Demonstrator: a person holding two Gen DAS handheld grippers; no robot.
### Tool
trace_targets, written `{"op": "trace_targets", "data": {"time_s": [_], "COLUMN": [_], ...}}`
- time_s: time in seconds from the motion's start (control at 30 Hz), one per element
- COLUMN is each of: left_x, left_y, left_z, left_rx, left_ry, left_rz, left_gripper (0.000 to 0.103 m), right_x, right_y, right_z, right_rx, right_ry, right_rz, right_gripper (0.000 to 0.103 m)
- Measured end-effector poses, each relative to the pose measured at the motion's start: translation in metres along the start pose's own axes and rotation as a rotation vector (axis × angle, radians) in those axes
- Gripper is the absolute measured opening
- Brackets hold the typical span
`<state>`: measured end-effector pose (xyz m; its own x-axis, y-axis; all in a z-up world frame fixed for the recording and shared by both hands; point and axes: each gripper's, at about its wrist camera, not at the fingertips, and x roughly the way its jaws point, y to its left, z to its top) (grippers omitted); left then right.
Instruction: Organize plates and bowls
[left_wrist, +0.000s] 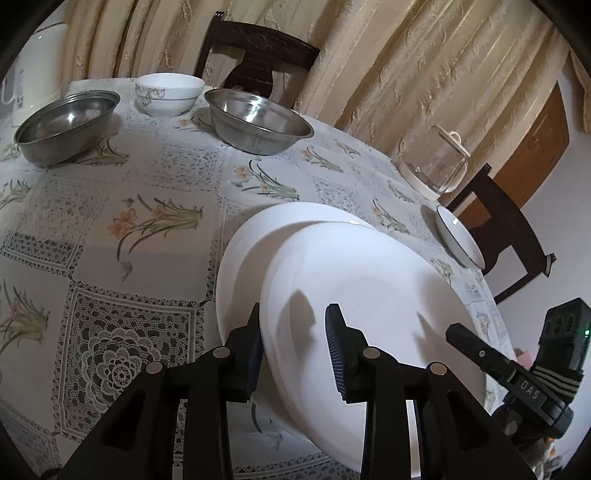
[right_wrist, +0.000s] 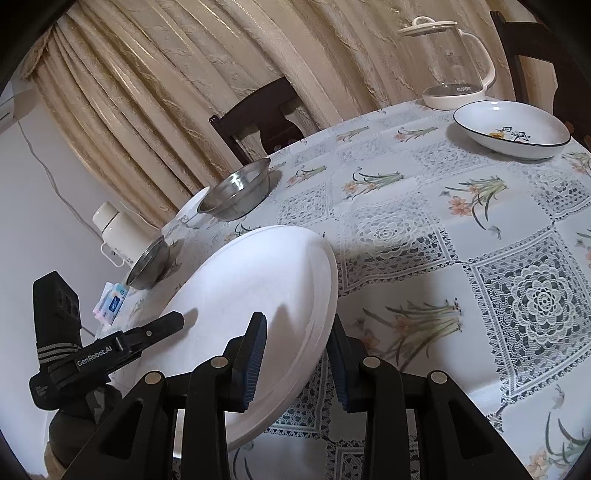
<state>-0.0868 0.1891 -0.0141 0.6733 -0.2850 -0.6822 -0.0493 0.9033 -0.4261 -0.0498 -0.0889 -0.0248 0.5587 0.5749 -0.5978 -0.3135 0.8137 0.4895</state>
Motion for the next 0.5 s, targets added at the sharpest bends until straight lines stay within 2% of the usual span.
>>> {"op": "trace_targets", "data": {"time_s": [0.13,0.17,0.2,0.33,0.5], "left_x": [-0.002,-0.003,-0.004,-0.014,-0.026], "left_y": [0.002,0.003,0.004,0.012,0.012], "left_z": [0.002,0.002,0.003,0.008,0.015], "left_rx": [-0.008,-0.015,-0.022,-0.057,-0.027], "left_ry": [-0.001,-0.001,-0.005,-0.041,-0.095], "left_rz": [-0.001,-0.003,-0.002,-0.014,0.030], "left_gripper": [0.035,0.037,0.044,0.048,0.052], "right_x": [0.004,0.003,0.002,0.000,0.004], "right_y": [0.001,0.001,0.000,0.003,0.003], "right_z": [0.001,0.001,0.001,0.005,0.005], "right_rx": [0.006,0.006,0.004,0.000,0.011], "right_ry": [0.004,-0.001,-0.012,-0.032,-0.025], "right_rz": [0.008,0.007,0.009,0.013,0.014], "right_gripper": [0.035,0.035,0.035,0.037,0.037]}}
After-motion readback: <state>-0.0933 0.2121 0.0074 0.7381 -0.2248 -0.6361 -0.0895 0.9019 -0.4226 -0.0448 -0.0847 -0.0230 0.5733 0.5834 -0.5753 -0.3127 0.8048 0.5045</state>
